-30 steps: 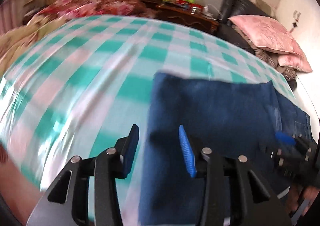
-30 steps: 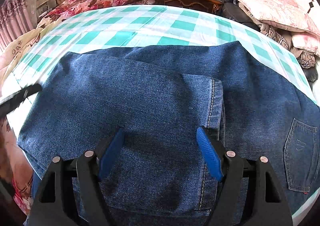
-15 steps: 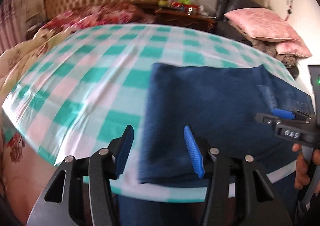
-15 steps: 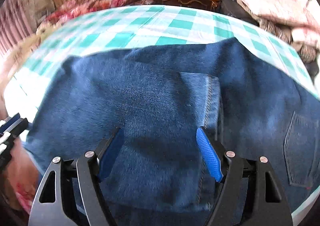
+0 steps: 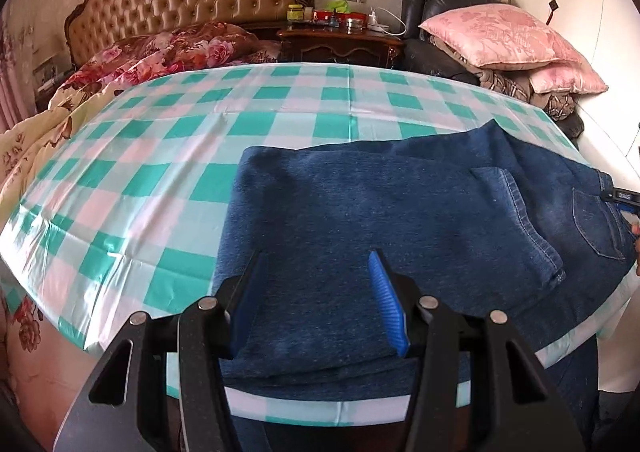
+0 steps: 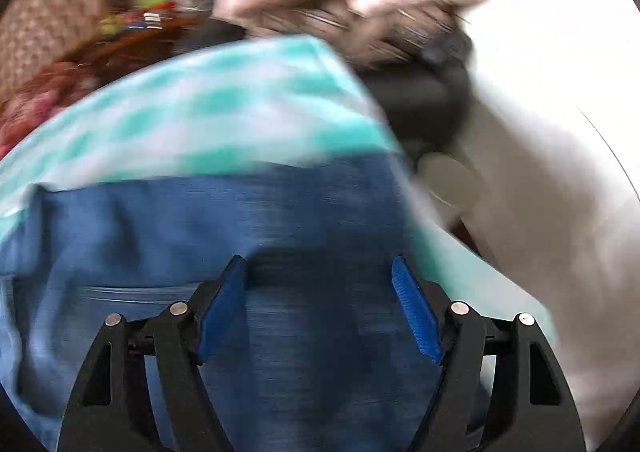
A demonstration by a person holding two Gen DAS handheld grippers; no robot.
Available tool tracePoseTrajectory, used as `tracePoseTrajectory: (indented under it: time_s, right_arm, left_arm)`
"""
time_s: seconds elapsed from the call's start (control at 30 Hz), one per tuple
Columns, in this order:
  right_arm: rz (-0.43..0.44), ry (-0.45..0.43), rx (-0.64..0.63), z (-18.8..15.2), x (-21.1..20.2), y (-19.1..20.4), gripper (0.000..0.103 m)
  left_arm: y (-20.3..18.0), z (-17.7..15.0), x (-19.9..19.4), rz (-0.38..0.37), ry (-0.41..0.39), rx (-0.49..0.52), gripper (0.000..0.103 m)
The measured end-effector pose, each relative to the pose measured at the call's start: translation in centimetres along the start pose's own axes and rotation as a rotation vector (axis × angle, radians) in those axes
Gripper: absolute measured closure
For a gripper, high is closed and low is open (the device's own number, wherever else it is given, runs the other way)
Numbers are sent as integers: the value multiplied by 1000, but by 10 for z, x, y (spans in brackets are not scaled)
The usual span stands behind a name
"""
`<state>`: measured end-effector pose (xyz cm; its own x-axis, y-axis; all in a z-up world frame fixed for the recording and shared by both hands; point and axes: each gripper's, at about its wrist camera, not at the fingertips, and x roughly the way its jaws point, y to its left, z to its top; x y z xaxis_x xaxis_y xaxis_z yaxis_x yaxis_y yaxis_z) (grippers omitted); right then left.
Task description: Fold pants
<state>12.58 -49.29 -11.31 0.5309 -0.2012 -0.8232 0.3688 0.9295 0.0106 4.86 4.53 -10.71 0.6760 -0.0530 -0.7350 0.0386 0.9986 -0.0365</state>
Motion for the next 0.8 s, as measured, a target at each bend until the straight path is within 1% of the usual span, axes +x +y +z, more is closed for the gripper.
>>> tracePoseTrajectory:
  time_s: [0.03,0.07,0.13,0.23,0.27,0.33,0.4,0.47,0.5,0.57,0.6,0.63,0.73,0.8]
  right_arm:
    - [31,0,14,-3,1,-6,22]
    - [27,-11,5,-7,-1,-4,22]
    - [-10,-44,-30,-11,-4,2,22]
    - [-19,-77,-12,-12,-18,8,23]
    - [-10,-97,-3,-13,-26,10,23]
    - [42,-132,-6,-14,-44,25,23]
    - [155,-115,-88,-21,-57,65,23]
    - [245,-96,-180,-30,-66,108,23]
    - [313,-89,-258,-41,-75,148,23]
    - [390,-74,-346,-54,-83,196,23]
    - [443,-51,-400,-65,-86,230,24]
    - [478,-29,-443,-73,-88,256,24]
    - [517,-5,-559,-93,-93,320,27]
    - [523,8,-618,-103,-92,350,35]
  left_arm:
    - [-3,1,2,3,7,0,50]
    - [-4,1,4,7,14,0,50]
    - [-7,3,7,10,26,-1,50]
    - [-9,6,8,-11,33,-9,50]
    - [-8,6,9,-6,37,-12,50]
    - [-3,4,11,12,47,-21,50]
    - [7,0,15,27,62,-49,50]
    - [16,-2,16,36,74,-82,50]
    - [22,-3,15,37,76,-98,50]
    - [30,-6,13,49,73,-109,50]
    - [34,-8,13,54,81,-115,50]
    - [38,-10,14,61,92,-123,50]
    - [51,-19,12,76,113,-146,50]
    - [62,-28,11,85,134,-161,50]
